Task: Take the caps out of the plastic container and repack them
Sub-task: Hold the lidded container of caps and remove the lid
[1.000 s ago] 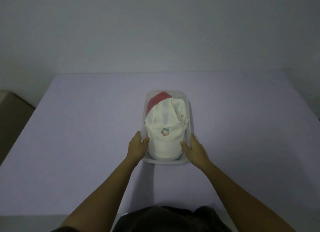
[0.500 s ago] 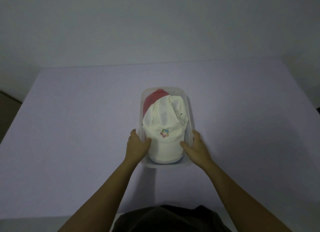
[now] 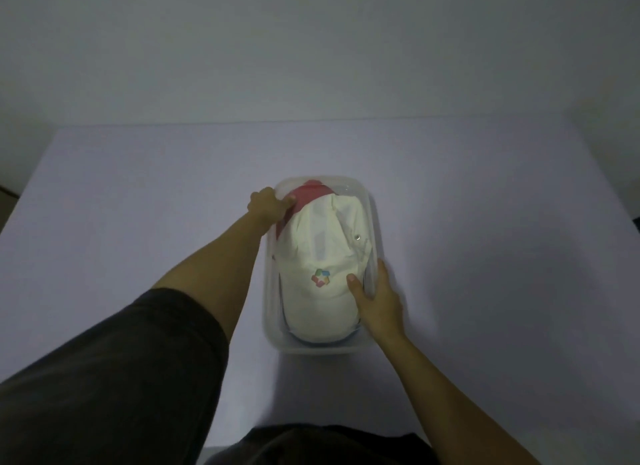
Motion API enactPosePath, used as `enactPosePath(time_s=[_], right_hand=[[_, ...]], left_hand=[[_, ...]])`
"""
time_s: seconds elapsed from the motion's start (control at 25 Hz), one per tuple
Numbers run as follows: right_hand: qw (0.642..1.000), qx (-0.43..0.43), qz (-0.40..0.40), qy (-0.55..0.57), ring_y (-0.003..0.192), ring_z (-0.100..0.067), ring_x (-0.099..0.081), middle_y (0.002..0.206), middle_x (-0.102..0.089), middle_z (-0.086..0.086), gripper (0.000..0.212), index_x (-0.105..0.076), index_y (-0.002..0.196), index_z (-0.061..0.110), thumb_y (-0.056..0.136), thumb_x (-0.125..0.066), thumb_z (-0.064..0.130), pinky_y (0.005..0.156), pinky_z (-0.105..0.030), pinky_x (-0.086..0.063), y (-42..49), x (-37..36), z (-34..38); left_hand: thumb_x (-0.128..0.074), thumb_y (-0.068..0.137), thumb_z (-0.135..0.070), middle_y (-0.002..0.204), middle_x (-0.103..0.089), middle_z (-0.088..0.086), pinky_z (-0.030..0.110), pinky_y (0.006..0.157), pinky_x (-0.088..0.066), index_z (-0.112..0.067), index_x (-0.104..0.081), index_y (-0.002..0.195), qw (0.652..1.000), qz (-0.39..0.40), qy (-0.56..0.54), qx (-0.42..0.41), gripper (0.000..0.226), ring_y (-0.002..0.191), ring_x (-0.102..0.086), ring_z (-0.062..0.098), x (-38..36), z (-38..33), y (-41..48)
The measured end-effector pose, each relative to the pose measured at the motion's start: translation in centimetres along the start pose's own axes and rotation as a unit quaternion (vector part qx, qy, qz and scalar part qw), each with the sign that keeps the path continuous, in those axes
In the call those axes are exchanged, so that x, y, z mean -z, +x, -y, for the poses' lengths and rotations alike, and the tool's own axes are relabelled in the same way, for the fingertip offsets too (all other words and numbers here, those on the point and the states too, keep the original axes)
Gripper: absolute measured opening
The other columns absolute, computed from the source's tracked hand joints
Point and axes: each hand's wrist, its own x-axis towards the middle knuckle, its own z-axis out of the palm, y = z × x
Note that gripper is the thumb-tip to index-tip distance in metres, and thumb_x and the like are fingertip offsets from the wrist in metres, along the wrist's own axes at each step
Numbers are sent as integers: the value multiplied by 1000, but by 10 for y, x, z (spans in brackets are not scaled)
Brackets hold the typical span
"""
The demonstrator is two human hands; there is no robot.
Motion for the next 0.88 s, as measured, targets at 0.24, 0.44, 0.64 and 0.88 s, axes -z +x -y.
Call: enactPosePath(time_s=[0.24,0.44,0.64,0.88], right_hand=[[1000,-4,-6,3,128,-31,-48,143,-48,-8,79,-17,150,27,86,-54,55,105,-43,-41,1,-2,-1],[1000,-8,-13,-7,130,-31,-45,145,-45,-10,78,-15,150,25,88,-54,52,105,-39,-39,0,-2,2],[1000,-6,-19,-5,132,-30,-44,147,-43,-9,78,-14,150,25,88,-54,51,105,-37,-37,-2,-2,3],[1000,-6,-27,-2,131,-30,-44,147,-43,-9,78,-16,150,24,88,-55,49,106,-39,-38,-3,-3,4]], left_hand=[[-61,85,-33,126,-56,19,45,99,-48,0,-53,126,999,-7,-39,-15,53,113,-56,36,9,-7,3],[-58,90,-28,108,-60,16,34,84,-45,2,-58,119,999,-16,1,-48,42,110,-58,34,13,-14,1],[-60,89,-26,121,-60,20,39,91,-47,3,-57,119,999,6,-26,-45,42,101,-56,31,15,-14,5],[-66,84,-27,84,-54,4,30,78,-42,-4,-61,100,999,25,-17,-39,29,91,-50,24,24,-15,12]])
